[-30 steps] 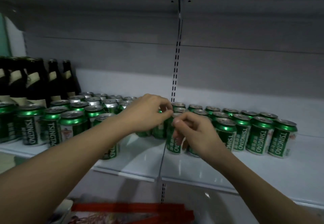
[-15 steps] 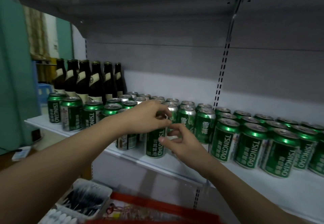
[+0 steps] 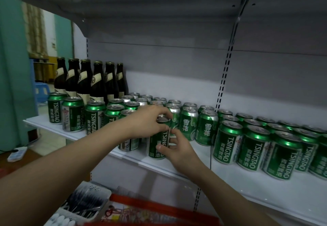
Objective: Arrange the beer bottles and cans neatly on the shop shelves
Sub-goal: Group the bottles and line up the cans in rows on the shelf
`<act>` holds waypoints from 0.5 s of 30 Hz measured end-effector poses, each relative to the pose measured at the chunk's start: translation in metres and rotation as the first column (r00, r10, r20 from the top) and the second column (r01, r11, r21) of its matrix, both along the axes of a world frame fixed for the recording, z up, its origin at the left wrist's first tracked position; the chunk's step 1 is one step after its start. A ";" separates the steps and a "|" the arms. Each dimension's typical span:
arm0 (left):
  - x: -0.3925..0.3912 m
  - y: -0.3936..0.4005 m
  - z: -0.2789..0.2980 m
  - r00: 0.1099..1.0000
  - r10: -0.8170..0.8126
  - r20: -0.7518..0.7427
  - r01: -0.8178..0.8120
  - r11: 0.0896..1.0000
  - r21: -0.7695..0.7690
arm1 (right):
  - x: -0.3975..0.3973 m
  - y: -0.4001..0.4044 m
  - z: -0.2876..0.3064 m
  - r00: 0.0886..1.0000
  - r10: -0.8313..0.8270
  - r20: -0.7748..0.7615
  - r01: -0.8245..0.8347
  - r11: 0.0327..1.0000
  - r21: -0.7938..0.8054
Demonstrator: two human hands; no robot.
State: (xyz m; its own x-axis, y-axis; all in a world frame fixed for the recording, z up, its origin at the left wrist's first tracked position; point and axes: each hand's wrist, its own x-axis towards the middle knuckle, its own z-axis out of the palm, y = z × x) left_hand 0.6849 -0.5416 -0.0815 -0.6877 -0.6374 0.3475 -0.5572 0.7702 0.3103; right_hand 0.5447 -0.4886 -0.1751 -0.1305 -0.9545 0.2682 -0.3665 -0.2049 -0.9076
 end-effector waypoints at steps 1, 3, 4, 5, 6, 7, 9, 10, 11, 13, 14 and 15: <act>-0.001 -0.001 -0.001 1.000 0.001 -0.014 -0.001 1.000 0.011 | -0.001 -0.001 -0.001 1.000 0.001 -0.003 -0.001 1.000 0.002; -0.001 -0.002 -0.003 0.999 0.003 -0.043 -0.002 1.000 0.030 | -0.002 -0.002 -0.001 1.000 0.003 -0.013 -0.003 1.000 0.013; -0.001 -0.002 -0.004 0.998 0.001 -0.061 0.002 0.999 0.042 | -0.003 -0.002 -0.001 1.000 0.005 -0.014 -0.005 1.000 0.015; -0.001 -0.003 -0.005 0.996 -0.003 -0.084 0.008 0.998 0.058 | -0.003 -0.001 -0.001 1.000 0.009 -0.011 -0.009 1.000 0.012; -0.001 -0.004 -0.006 0.994 -0.009 -0.113 0.017 0.997 0.075 | -0.003 0.000 -0.001 1.000 0.011 -0.003 -0.011 1.000 0.008; -0.001 -0.005 -0.008 0.990 -0.013 -0.144 0.026 0.995 0.091 | -0.004 0.002 -0.002 1.000 0.015 0.008 -0.015 1.000 0.000; -0.001 -0.006 -0.010 0.976 -0.018 -0.215 0.046 0.991 0.126 | -0.006 0.008 -0.002 0.999 0.022 0.035 -0.022 1.000 -0.013; -0.002 -0.006 -0.010 0.965 -0.022 -0.262 0.063 0.986 0.152 | -0.009 0.011 -0.001 0.999 0.022 0.050 -0.021 1.000 -0.020; -0.002 -0.005 -0.009 0.950 -0.023 -0.312 0.083 0.980 0.181 | -0.012 0.014 0.000 0.998 0.018 0.065 -0.016 0.999 -0.030; -0.006 -0.001 -0.005 0.906 -0.028 -0.422 0.128 0.969 0.211 | -0.019 0.018 0.006 0.996 0.004 0.093 0.002 0.998 -0.066; -0.008 0.002 -0.003 0.874 -0.029 -0.486 0.151 0.965 0.214 | -0.022 0.021 0.010 0.994 0.000 0.110 0.010 0.996 -0.087; -0.010 0.005 0.000 0.835 -0.025 -0.550 0.170 0.962 0.214 | -0.025 0.023 0.013 0.992 -0.004 0.129 0.018 0.994 -0.110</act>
State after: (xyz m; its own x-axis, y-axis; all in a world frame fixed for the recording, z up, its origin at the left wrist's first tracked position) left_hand 0.6748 -0.5363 -0.0816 -0.5007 -0.6903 0.5223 -0.1714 0.6705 0.7218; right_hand 0.5201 -0.4653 -0.1619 -0.1809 -0.9180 0.3528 -0.2513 -0.3037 -0.9190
